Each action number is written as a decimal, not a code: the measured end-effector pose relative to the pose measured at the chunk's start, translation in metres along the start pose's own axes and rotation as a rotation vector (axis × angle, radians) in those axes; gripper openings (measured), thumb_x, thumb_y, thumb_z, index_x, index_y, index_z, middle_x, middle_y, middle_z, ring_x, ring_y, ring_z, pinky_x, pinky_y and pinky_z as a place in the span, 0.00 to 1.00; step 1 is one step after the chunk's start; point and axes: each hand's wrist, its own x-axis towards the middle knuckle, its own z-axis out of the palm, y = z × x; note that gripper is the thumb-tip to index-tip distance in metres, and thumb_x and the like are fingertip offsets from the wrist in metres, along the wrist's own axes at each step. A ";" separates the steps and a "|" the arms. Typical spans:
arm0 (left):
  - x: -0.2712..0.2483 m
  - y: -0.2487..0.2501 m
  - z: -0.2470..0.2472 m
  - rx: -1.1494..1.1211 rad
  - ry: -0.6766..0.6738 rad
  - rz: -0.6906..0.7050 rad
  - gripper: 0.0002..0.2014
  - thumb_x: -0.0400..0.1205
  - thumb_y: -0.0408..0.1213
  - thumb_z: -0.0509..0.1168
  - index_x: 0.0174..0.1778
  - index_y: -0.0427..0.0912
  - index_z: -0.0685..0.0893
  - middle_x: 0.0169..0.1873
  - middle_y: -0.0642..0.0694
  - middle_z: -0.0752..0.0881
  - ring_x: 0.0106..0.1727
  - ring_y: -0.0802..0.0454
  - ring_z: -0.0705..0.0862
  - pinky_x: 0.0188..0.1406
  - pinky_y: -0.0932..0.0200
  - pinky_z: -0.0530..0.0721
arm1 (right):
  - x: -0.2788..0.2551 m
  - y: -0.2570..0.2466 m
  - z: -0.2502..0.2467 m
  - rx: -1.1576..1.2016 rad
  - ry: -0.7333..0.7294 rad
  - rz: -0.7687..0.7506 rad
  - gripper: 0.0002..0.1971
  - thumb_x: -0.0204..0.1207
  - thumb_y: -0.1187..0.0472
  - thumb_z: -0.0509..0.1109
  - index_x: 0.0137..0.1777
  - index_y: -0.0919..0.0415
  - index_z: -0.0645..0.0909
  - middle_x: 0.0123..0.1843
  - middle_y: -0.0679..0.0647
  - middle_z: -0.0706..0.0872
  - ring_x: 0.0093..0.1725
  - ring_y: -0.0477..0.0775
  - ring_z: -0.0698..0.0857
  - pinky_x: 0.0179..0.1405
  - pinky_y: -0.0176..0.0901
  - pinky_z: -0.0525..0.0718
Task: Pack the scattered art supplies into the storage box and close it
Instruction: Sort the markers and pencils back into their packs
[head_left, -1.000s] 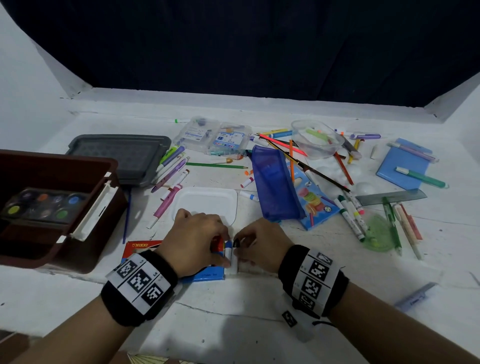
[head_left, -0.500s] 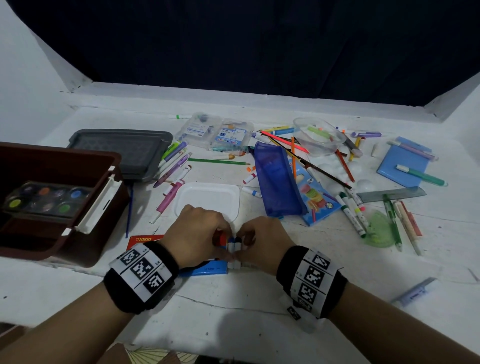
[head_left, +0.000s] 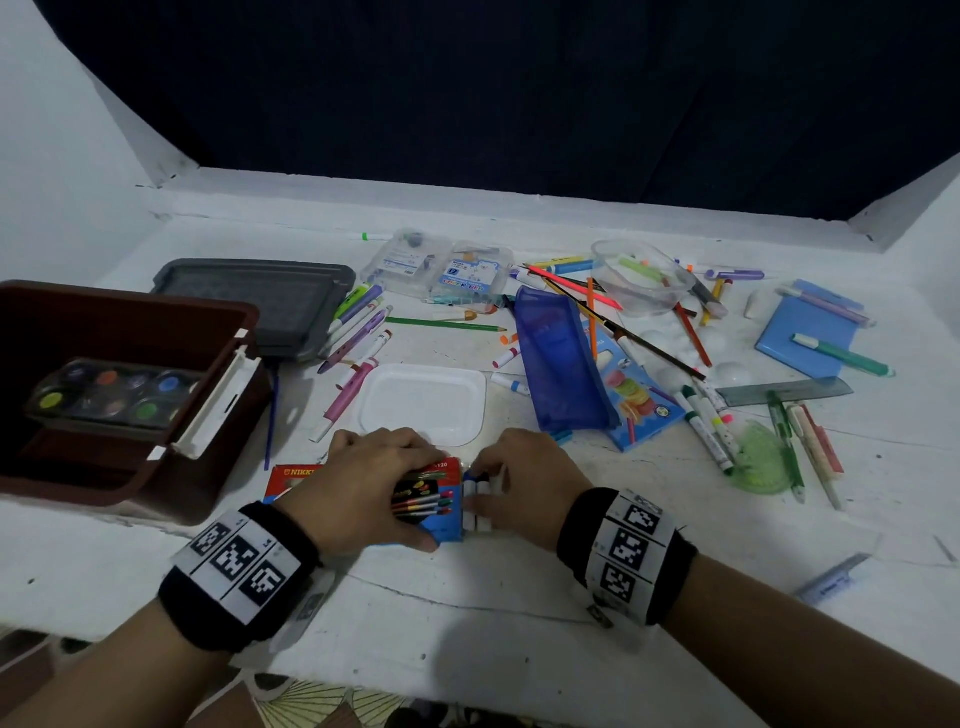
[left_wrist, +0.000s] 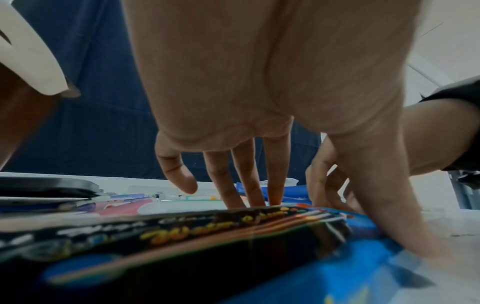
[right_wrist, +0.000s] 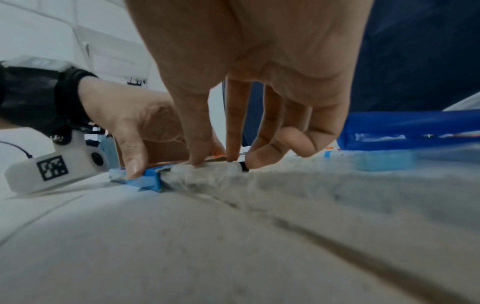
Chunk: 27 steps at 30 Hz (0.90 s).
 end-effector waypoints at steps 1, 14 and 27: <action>0.000 0.000 0.000 -0.003 0.003 0.004 0.42 0.67 0.69 0.74 0.77 0.64 0.71 0.66 0.66 0.74 0.69 0.62 0.72 0.66 0.48 0.66 | 0.001 -0.001 0.001 -0.006 -0.002 0.002 0.15 0.74 0.46 0.75 0.53 0.54 0.85 0.46 0.48 0.77 0.46 0.47 0.75 0.45 0.39 0.71; 0.002 0.000 0.001 -0.023 -0.008 0.038 0.38 0.69 0.66 0.74 0.75 0.61 0.74 0.67 0.65 0.74 0.69 0.64 0.73 0.68 0.48 0.70 | 0.010 -0.001 -0.001 -0.058 -0.102 -0.032 0.19 0.72 0.45 0.76 0.56 0.57 0.89 0.50 0.55 0.84 0.47 0.52 0.81 0.51 0.47 0.82; 0.002 -0.001 0.000 -0.026 -0.030 0.027 0.40 0.71 0.64 0.74 0.79 0.60 0.70 0.71 0.65 0.72 0.72 0.61 0.70 0.70 0.46 0.67 | 0.000 0.012 -0.012 -0.277 -0.137 -0.119 0.29 0.61 0.38 0.80 0.61 0.48 0.81 0.57 0.47 0.82 0.58 0.51 0.78 0.57 0.52 0.80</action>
